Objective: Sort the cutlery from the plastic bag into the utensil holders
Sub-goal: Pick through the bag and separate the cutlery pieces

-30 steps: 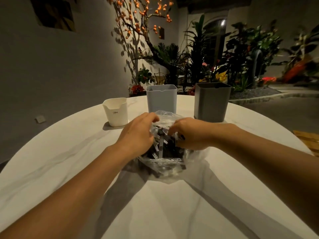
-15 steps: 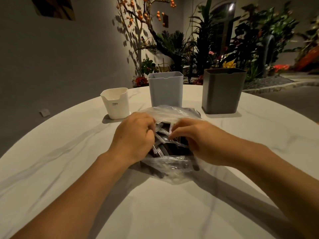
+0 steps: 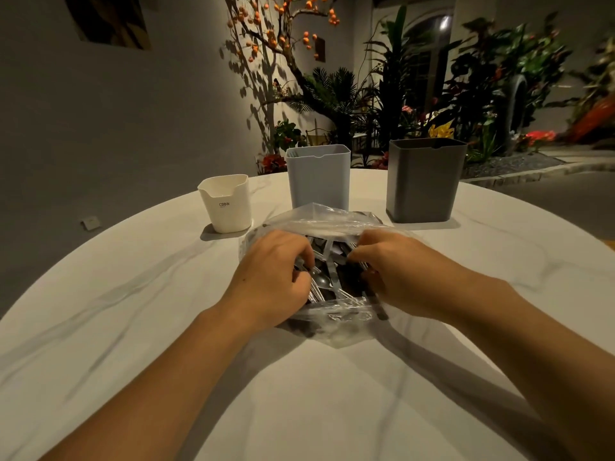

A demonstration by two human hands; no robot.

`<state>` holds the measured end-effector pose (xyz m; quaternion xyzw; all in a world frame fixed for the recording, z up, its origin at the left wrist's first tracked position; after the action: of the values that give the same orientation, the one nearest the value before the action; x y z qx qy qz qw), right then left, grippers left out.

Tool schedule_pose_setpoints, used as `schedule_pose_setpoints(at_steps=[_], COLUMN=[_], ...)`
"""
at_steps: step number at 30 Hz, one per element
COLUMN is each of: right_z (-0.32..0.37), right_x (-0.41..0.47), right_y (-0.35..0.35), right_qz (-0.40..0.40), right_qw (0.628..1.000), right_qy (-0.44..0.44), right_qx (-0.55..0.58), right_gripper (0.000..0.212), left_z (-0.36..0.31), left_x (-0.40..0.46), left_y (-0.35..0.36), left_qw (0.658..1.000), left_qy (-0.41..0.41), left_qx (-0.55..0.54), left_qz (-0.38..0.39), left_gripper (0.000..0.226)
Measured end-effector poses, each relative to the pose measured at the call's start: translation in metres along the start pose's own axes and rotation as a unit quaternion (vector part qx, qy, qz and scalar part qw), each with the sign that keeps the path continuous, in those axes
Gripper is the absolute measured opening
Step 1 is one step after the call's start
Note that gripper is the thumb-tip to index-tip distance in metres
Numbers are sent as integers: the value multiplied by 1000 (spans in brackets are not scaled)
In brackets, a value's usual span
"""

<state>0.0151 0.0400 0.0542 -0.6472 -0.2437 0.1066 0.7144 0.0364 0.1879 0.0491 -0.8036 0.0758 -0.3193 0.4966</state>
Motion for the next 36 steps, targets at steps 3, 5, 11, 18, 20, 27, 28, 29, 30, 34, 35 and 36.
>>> schedule_pose_setpoints(at_steps=[3, 5, 11, 18, 20, 27, 28, 29, 30, 34, 35, 36], right_z=[2, 4, 5, 7, 17, 27, 27, 27, 27, 27, 27, 27], right_x=[0, 0, 1, 5, 6, 13, 14, 14, 14, 11, 11, 12], right_y=[-2, -3, 4, 6, 9, 14, 14, 14, 13, 13, 13, 14], right_qz=[7, 12, 45, -21, -23, -11, -8, -10, -15, -22, -22, -19], right_qw=[999, 999, 994, 996, 996, 988, 988, 988, 987, 985, 985, 985], right_qy=[-24, -36, -51, -55, -88, -137, -136, -137, -139, -141, -143, -143], right_qx=[24, 35, 90, 61, 2, -71, -71, -72, -75, -96, -96, -96], right_gripper=[36, 31, 32, 58, 62, 56, 55, 53, 51, 47, 48, 50], left_z=[-4, -8, -12, -7, -5, -2, -2, -2, -2, 1, 1, 1], left_x=[-1, -2, 0, -1, 0, -1, -1, -1, -2, -3, -3, -3], left_y=[-2, -2, 9, 3, 1, -6, -6, -5, -4, 1, 2, 2], left_qw=[1000, 1000, 998, 998, 998, 998, 998, 998, 999, 1000, 1000, 1000], left_qy=[5, 17, 58, 42, 27, 6, 10, 13, 11, -3, -4, -6], left_qx=[-16, -20, 25, 35, 35, 31, 31, 26, 16, 10, 13, 13], left_qz=[5, 16, 32, -17, -33, -56, -54, -49, -41, -10, -6, -6], left_gripper=[9, 7, 11, 20, 27, 37, 36, 34, 29, 23, 24, 25])
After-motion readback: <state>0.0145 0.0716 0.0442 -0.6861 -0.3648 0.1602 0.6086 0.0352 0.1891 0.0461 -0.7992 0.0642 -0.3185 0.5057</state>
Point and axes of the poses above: each hand's wrist, its own x-axis towards the middle knuckle, its own y-axis out of the palm, z = x × y, the point moved 8 cm from there along x, towards the middle knuckle, and after that the axes turned 6 degrees about z, right-handed, at the moved point
